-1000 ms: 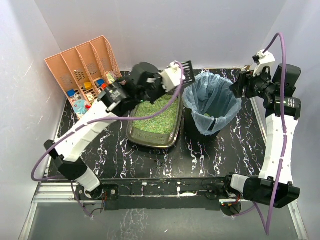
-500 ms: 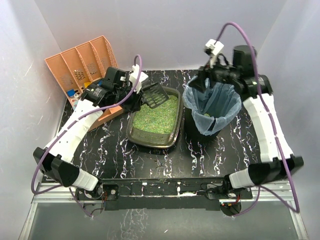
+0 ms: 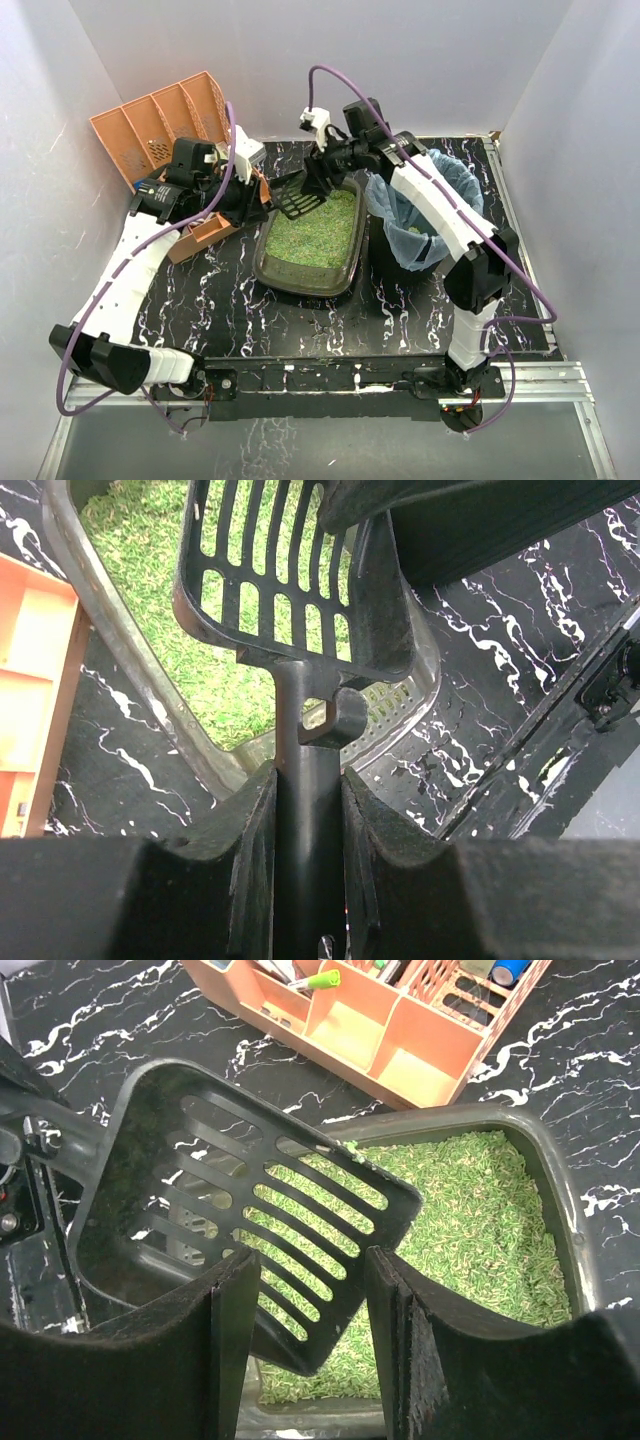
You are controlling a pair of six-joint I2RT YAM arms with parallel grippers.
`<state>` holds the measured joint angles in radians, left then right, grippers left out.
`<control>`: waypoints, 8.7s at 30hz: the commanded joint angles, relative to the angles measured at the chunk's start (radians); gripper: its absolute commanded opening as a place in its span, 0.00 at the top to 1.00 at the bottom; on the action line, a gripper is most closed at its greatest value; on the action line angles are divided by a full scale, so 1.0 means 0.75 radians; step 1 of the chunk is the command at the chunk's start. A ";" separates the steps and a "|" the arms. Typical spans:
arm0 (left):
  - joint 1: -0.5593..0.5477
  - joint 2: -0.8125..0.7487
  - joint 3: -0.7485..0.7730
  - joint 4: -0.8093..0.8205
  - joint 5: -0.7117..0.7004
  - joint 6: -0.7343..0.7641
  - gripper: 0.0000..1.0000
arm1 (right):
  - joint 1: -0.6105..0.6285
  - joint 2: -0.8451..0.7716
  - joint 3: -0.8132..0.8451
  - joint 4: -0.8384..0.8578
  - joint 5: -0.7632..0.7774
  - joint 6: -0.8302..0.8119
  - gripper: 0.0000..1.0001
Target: Clean the litter box
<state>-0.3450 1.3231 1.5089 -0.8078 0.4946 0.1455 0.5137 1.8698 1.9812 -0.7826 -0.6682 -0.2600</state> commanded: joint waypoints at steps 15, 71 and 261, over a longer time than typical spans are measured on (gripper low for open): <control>0.012 0.041 -0.108 0.071 -0.056 -0.091 1.00 | -0.043 -0.105 0.119 0.043 0.189 -0.073 0.50; -0.073 0.878 0.215 0.209 -0.202 -0.755 1.00 | -0.359 -0.623 -0.397 0.154 0.069 -0.066 0.41; 0.212 0.198 -0.354 0.726 0.480 -0.781 1.00 | -0.453 -0.737 -0.497 0.111 0.034 -0.090 0.34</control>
<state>-0.1917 1.5150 1.1408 -0.2359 0.8455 -0.4313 0.1825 1.3655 1.5780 -0.7341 -0.6315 -0.3168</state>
